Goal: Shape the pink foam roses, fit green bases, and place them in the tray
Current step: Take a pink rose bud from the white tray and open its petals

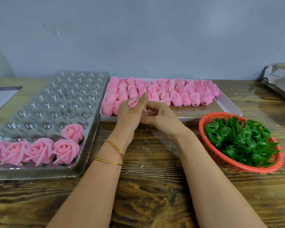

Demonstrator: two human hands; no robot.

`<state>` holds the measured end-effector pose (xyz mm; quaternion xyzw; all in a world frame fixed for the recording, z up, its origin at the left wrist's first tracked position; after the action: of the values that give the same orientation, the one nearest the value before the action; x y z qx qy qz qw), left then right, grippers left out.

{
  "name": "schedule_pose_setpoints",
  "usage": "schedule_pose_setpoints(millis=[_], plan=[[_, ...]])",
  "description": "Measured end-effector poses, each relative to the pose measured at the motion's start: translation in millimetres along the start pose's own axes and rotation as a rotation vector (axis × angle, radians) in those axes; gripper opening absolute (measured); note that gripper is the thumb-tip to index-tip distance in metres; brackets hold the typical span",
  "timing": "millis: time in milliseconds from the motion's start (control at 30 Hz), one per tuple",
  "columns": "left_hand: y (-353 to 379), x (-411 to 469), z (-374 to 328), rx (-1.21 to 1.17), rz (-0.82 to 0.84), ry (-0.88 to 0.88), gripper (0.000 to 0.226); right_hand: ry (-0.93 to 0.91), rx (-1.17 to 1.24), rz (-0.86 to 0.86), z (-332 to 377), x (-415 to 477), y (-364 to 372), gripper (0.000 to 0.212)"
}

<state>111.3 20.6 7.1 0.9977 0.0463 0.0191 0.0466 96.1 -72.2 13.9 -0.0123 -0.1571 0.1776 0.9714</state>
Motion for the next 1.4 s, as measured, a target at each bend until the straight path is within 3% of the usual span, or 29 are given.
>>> schedule_pose_setpoints(millis=[300,500,1000,1300,1400], plan=[[0.0,0.9,5.8,-0.021,-0.033,-0.073,0.046,-0.034,-0.139,-0.100,-1.8,5.0,-3.2,0.030],[0.3,-0.3,2.6,-0.011,-0.004,-0.028,0.029,-0.009,-0.115,-0.102,-5.7,4.9,-5.9,0.035],[-1.7,1.8,2.8,0.022,-0.026,-0.008,0.049,-0.020,-0.080,-0.032,-0.1,2.5,-0.4,0.033],[-1.3,0.7,4.6,-0.011,-0.061,-0.061,0.049,-0.045,-0.166,-0.105,-3.1,6.4,-5.9,0.027],[-0.1,0.7,5.3,-0.008,-0.033,-0.049,0.035,-0.017,-0.144,-0.111,-5.6,6.1,-6.9,0.031]])
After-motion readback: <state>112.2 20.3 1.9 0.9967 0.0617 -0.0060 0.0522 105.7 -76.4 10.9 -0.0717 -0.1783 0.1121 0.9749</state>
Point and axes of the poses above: each hand's wrist, its own x-axis towards the middle knuckle, its own y-axis out of the palm, z = x × y, the point moved 9 cm from there along x, towards the middle knuckle, and after that the axes turned 10 degrees about -y, right-handed, at the moved point
